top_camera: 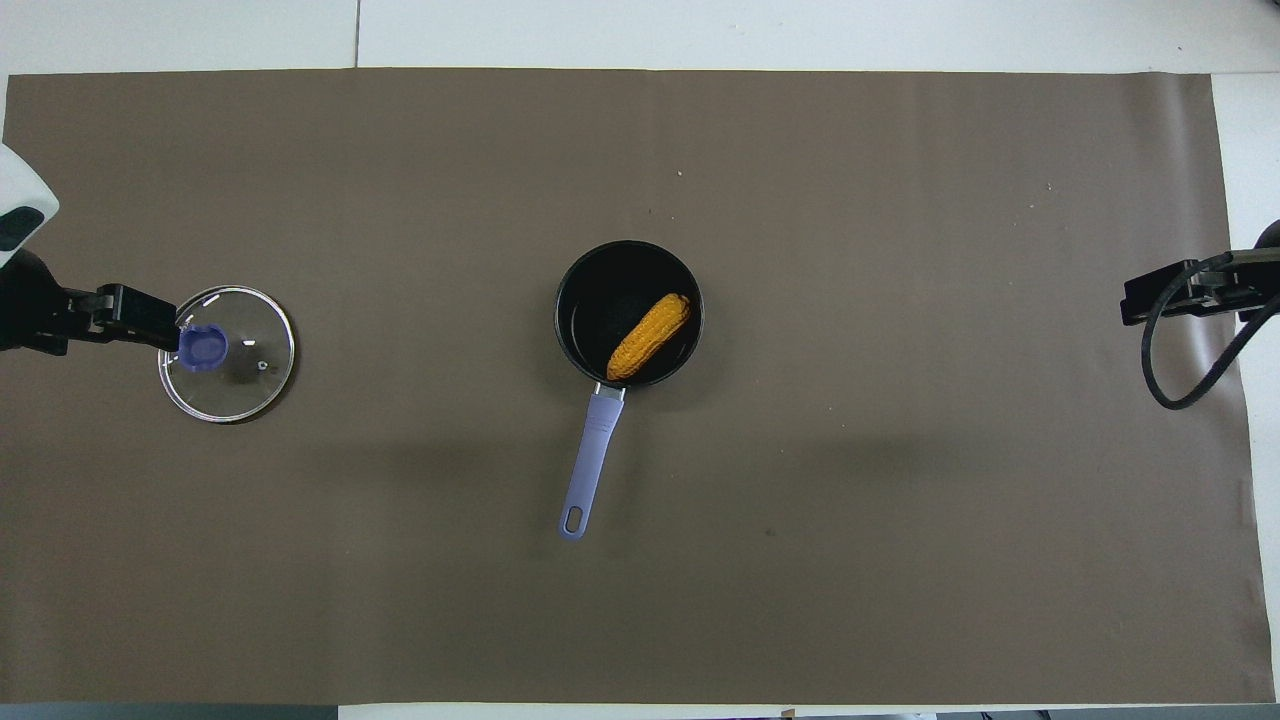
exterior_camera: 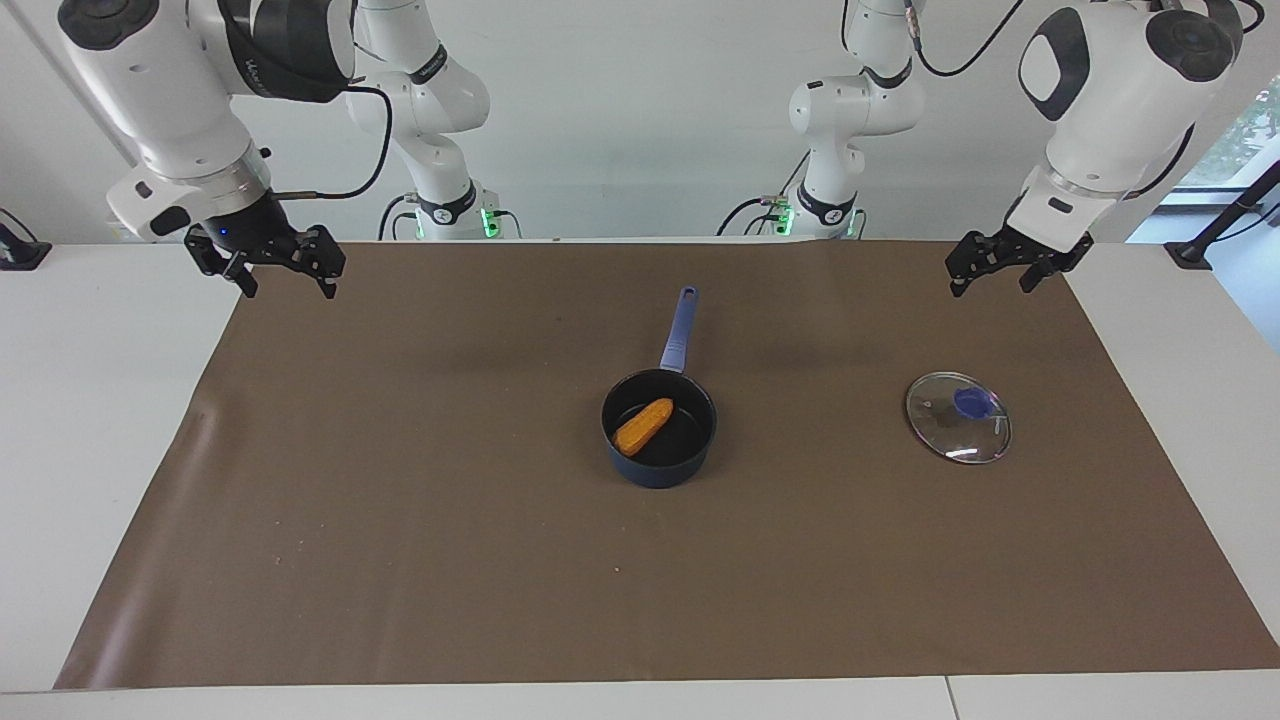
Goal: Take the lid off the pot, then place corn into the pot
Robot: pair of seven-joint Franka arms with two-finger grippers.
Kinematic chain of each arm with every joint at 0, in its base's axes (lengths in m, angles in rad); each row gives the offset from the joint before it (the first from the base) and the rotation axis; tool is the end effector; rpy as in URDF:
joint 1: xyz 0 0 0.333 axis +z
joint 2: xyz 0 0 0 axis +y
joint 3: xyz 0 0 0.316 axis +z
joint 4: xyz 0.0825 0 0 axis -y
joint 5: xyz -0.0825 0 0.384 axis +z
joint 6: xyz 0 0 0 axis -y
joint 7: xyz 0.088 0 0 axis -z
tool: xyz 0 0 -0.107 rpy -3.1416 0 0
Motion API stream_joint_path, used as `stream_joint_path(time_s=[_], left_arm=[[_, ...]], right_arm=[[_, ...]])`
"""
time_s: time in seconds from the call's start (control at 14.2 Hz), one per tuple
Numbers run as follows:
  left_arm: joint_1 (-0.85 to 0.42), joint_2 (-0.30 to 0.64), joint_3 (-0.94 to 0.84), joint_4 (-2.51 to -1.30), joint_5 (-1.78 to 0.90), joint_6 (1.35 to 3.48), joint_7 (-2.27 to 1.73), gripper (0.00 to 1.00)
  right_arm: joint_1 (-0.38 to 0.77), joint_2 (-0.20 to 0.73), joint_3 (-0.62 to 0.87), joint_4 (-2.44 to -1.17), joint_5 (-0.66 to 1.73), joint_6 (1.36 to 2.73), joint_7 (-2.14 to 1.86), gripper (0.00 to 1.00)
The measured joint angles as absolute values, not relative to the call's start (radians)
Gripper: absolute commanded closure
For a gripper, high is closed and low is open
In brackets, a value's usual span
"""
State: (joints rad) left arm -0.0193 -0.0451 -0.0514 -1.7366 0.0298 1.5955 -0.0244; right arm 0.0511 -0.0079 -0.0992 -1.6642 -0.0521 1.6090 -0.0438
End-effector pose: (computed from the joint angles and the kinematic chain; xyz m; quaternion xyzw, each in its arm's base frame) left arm 0.5355 -0.0353 0.5731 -0.9984 0.0241 0.0472 0.0183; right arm 0.5516 -0.0321 0.5881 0.9994 -0.0005 -0.0248 0.0245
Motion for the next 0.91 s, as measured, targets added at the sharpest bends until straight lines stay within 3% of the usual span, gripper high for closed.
stream_joint_path(time_s=[0.91], left_arm=[[-0.058, -0.048, -0.034, -1.697, 0.007, 1.609, -0.031, 0.0]], right_arm=[[0.03, 0.017, -0.098, -1.659, -0.032, 1.606, -0.044, 0.0]])
